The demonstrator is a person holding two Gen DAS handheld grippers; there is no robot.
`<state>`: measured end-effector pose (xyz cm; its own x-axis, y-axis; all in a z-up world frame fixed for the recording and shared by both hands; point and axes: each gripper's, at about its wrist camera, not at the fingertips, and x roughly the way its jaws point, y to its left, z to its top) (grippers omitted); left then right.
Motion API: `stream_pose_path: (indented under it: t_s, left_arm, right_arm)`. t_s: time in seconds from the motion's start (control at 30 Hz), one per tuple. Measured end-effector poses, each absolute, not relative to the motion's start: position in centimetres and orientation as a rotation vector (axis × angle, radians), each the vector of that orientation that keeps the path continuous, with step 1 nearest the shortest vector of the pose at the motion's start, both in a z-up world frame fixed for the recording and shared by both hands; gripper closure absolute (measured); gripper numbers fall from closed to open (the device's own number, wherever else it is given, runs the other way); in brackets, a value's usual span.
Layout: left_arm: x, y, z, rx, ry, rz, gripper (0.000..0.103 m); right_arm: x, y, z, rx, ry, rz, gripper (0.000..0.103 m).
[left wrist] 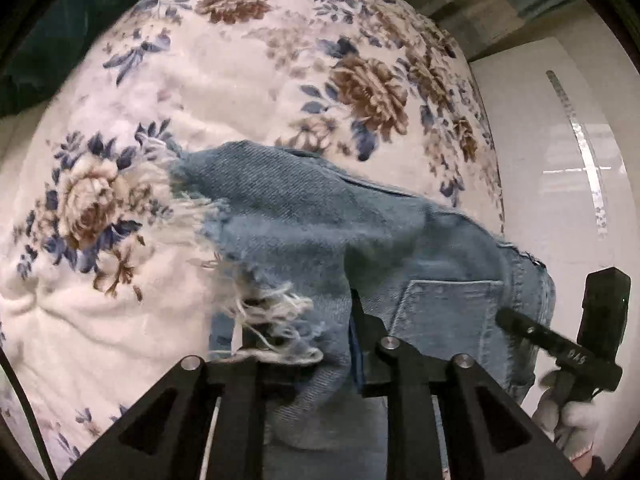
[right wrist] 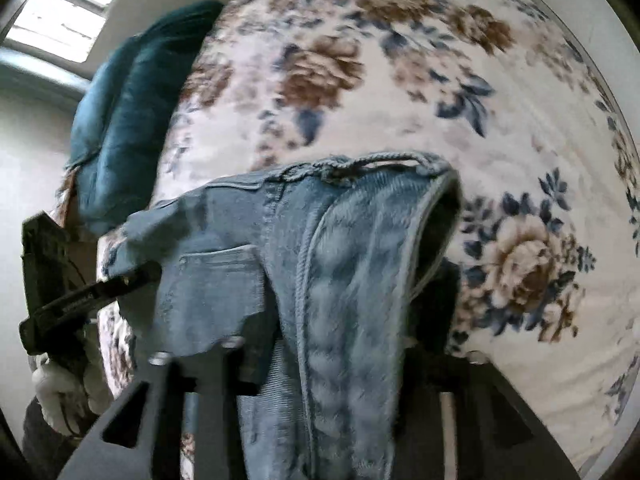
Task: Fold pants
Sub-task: 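Lower the shorts onto the jeans stack and open both grippers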
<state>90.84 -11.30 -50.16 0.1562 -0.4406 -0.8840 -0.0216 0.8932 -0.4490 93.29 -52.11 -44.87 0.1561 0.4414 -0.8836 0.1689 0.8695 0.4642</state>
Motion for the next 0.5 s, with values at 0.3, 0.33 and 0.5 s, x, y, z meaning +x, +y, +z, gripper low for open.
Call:
stream_pose_path:
  t_s: [0.3,0.33,0.5]
  left_arm:
    - [85.6,-10.3,-42.4,-0.26,1.239,-0.174,0.044]
    - [84.7,-10.0,-41.7,-0.238,1.211,-0.146,0.027]
    - [80.5,-10.0,-40.1,-0.169,1.203,-0.103,0.014]
  right_arm:
    - [88.0,-50.0,-38.7,0.256,1.342,-0.003,0.005]
    - [86.9,-49.9,-38.6,0.244,1.348,-0.023,0.005]
    - [82.1,-49.9,-41.0,0.246,1.46,-0.096,0.005]
